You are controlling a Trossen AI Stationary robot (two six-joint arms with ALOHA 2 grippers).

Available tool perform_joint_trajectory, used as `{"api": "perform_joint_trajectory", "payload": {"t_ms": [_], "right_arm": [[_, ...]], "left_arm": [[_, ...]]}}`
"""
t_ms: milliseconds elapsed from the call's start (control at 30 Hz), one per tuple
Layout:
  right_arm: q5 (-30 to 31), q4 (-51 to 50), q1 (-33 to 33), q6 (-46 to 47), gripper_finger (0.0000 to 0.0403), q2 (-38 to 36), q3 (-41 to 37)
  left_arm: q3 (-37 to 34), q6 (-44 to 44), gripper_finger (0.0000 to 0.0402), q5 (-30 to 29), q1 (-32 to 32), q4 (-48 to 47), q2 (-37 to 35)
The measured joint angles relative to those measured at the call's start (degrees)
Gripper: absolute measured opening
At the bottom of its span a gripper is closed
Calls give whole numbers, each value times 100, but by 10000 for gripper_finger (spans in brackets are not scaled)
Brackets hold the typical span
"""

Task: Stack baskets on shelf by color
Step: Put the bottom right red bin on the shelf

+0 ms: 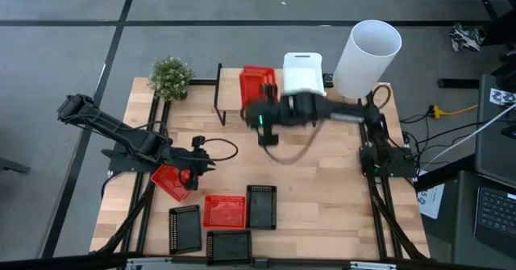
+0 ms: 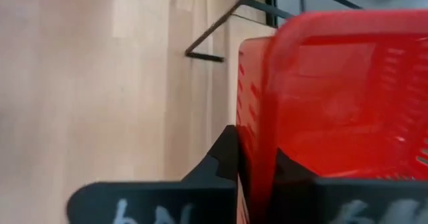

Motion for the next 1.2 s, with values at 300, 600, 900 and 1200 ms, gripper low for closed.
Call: {"api": "perform_joint_trajectory", "payload": {"t_ms": [300, 600, 900, 1200], "right_arm": [[-2053, 724, -1718, -208, 0, 356, 0], [-2295, -64, -1884, -208, 0, 751, -4], [-2209, -453, -1886, 112, 0, 788, -47], [-2207, -208, -1885, 133, 3, 790, -399]], "left_arm": [[0, -37, 60, -2, 0, -2, 2], [0, -35, 60, -4, 0, -17, 2], [0, -4, 60, -8, 0, -22, 2], [0, 13, 61, -9, 0, -22, 2]]}}
